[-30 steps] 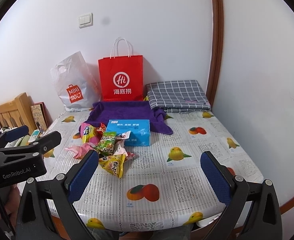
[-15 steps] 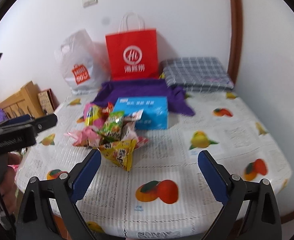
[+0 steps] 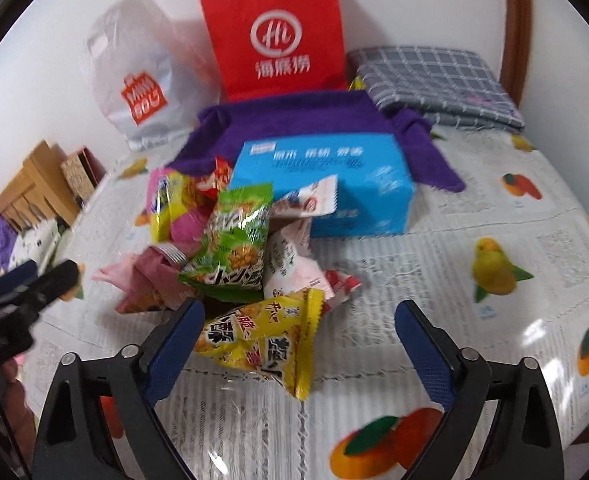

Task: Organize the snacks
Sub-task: 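Grasp the yellow triangular snack bag with the right gripper while the left gripper approaches the pink peach candy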

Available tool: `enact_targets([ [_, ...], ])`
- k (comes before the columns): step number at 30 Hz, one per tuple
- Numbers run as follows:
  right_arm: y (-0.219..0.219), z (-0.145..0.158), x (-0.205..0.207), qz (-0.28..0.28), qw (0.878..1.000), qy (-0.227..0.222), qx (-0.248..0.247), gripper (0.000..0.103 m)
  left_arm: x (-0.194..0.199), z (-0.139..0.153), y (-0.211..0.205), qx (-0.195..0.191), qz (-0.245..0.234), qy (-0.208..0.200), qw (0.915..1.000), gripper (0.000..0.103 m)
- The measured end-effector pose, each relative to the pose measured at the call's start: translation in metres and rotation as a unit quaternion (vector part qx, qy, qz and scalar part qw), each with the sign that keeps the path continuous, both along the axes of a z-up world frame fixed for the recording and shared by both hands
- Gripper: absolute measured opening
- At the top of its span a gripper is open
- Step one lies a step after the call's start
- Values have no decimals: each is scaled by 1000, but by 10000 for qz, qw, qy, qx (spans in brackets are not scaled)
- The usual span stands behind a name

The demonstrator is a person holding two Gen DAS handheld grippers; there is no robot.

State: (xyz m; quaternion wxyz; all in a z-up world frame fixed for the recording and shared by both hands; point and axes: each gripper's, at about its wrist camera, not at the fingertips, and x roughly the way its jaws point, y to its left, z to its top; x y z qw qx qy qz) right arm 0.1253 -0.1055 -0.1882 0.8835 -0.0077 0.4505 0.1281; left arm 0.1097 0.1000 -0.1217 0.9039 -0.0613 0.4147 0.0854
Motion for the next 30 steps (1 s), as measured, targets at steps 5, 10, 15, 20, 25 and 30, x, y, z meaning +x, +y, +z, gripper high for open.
enact_targets([
  [5,2,-24,-11,268,9991,220,-252,91,8,-14,6,-299,18,85,9995,102],
  [10,-9,-27,-26,352,9991,209,-68,91,15,-23,2,-452,-84,150,9988,102],
  [15,-19,-23,-43,494,9983,234,219,91,16,-27,-1,-568,-147,159,9981,102],
  [20,-15,-26,-50,618,9976,205,245,91,18,-31,-9,-637,-202,187,9976,102],
  [25,-10,-42,-47,560,9984,77,85,85,17,-32,-15,-600,-306,199,9975,102],
  [30,-15,-41,-46,560,9982,-197,75,67,20,-32,-25,-579,-499,137,9970,102],
])
